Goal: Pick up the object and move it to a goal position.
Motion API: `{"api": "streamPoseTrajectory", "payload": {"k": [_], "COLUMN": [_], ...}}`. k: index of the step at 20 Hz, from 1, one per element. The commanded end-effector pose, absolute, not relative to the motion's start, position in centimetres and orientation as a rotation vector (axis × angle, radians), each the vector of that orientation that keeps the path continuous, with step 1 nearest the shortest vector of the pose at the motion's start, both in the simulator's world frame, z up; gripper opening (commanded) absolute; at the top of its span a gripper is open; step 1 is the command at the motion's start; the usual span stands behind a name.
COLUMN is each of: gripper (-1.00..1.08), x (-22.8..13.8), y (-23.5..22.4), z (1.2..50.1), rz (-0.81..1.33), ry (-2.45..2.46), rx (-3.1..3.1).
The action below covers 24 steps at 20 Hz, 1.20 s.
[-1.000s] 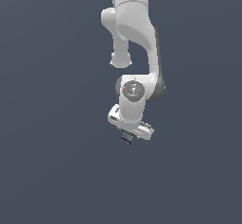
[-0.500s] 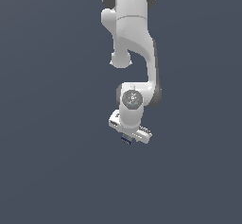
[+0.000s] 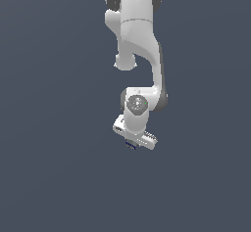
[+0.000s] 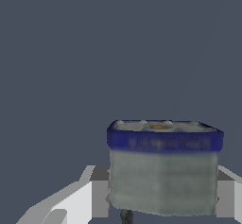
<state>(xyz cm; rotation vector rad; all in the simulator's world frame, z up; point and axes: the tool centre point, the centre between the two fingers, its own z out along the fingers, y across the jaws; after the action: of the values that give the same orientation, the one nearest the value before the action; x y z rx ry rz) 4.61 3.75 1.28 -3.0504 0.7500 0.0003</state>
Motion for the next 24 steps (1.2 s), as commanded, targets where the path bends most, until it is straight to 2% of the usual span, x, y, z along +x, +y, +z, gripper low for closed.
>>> {"api": "streamPoseTrajectory", "payload": {"k": [1,13,24], "gripper": [-1.00,-1.00,-1.00], "x": [4.6,4.3,2.6], "y": [3.7,3.9,4.9], "z": [1.3,2.8,10.6], "rz": [0.000,0.000,0.001], "ry": [0.751,0.750,0.750], "rx": [-3.050,-3.051,-3.050]}}
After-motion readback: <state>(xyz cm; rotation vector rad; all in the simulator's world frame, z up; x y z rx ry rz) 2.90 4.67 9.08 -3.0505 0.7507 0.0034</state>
